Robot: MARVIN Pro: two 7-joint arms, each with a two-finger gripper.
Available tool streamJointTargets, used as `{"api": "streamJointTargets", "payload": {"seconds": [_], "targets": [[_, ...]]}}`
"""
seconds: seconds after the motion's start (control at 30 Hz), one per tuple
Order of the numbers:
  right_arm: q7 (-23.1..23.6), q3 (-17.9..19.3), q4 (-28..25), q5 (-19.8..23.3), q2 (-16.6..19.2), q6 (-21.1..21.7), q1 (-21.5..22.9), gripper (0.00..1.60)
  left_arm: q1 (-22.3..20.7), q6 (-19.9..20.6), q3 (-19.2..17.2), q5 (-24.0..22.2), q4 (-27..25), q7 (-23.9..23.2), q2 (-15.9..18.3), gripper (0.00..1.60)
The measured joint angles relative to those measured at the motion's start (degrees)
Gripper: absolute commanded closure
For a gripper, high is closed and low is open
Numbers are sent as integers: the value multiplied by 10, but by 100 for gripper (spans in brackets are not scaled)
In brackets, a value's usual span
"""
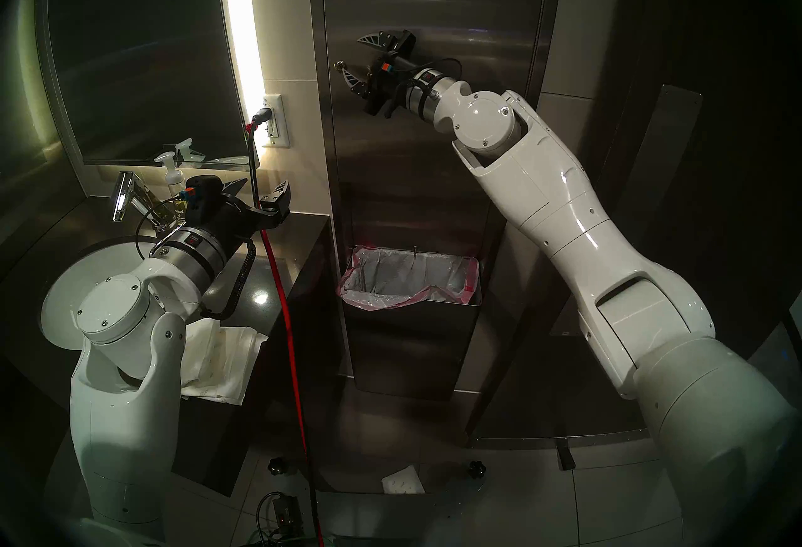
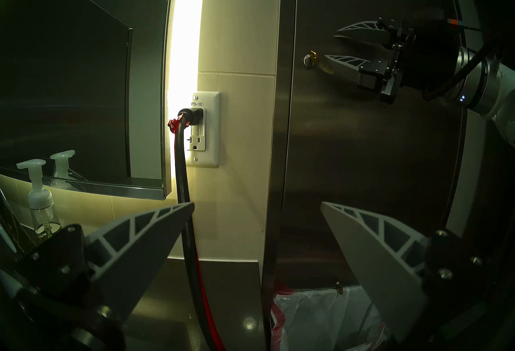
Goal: Twist key and close towel dispenser
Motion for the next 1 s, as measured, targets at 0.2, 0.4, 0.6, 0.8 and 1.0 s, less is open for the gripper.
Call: {"api": "streamJointTargets", "payload": {"seconds": [0.2,0.4,0.6,0.8,1.0], "targets": [[-13,13,2,4,3,-5,1,19,0,0,0,0,0,0,0,0],[-9,13,-4,12,5,-6,-2,0,0,0,0,0,0,0,0,0],[1,4,-11,15,7,2,-13,0,0,0,0,0,0,0,0,0],[5,-9,-11,13,6,6,-23,0,0,0,0,0,0,0,0,0],[-6,-11,-1,2,-3,1,-21,0,0,0,0,0,0,0,0,0]]}}
